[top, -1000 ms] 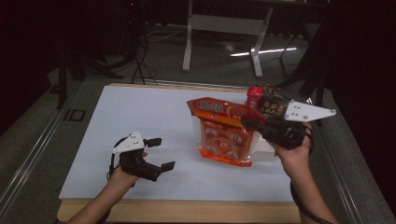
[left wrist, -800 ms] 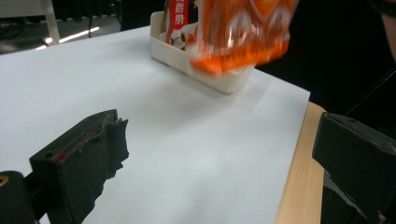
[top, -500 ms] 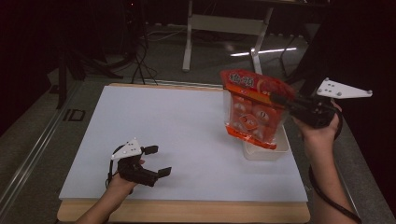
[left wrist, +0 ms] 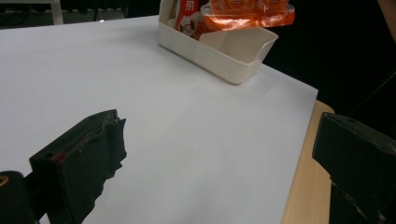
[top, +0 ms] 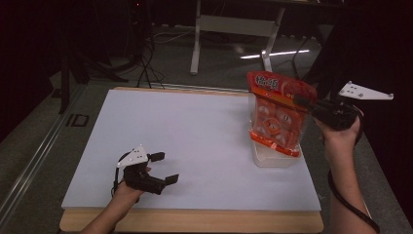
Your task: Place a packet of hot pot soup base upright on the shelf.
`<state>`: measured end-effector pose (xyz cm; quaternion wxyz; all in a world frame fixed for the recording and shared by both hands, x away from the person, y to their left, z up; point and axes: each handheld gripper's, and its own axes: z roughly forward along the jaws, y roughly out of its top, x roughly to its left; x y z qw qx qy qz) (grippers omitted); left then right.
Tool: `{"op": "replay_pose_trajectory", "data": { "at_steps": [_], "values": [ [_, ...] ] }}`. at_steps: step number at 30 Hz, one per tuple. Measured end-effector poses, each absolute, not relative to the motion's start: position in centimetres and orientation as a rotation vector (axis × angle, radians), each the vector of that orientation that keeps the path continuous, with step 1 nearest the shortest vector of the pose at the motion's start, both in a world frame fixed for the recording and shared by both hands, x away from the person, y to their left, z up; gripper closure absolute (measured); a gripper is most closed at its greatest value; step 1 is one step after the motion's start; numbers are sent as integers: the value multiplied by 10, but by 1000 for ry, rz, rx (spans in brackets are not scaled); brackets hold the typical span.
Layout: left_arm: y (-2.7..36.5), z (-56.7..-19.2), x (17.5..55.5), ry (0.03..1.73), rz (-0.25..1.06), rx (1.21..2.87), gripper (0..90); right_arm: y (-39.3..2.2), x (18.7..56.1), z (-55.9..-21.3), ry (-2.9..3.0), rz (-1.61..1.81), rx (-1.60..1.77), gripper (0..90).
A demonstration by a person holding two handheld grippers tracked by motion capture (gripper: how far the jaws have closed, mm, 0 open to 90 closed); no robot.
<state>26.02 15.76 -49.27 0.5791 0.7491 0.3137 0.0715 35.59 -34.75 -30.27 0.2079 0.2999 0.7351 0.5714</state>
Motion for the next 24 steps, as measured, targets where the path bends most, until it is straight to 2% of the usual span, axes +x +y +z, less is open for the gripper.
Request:
{"op": "replay_pose_trajectory", "data": {
  "at_steps": [5, 24],
  "values": [
    [156, -495, 260, 710, 205, 1770, 14, -355, 362, -316, 2051, 1559, 878, 900],
    [158, -504, 264, 745, 187, 1763, 14, -361, 376, -353, 2112, 1592, 951, 900]
  ]
}}
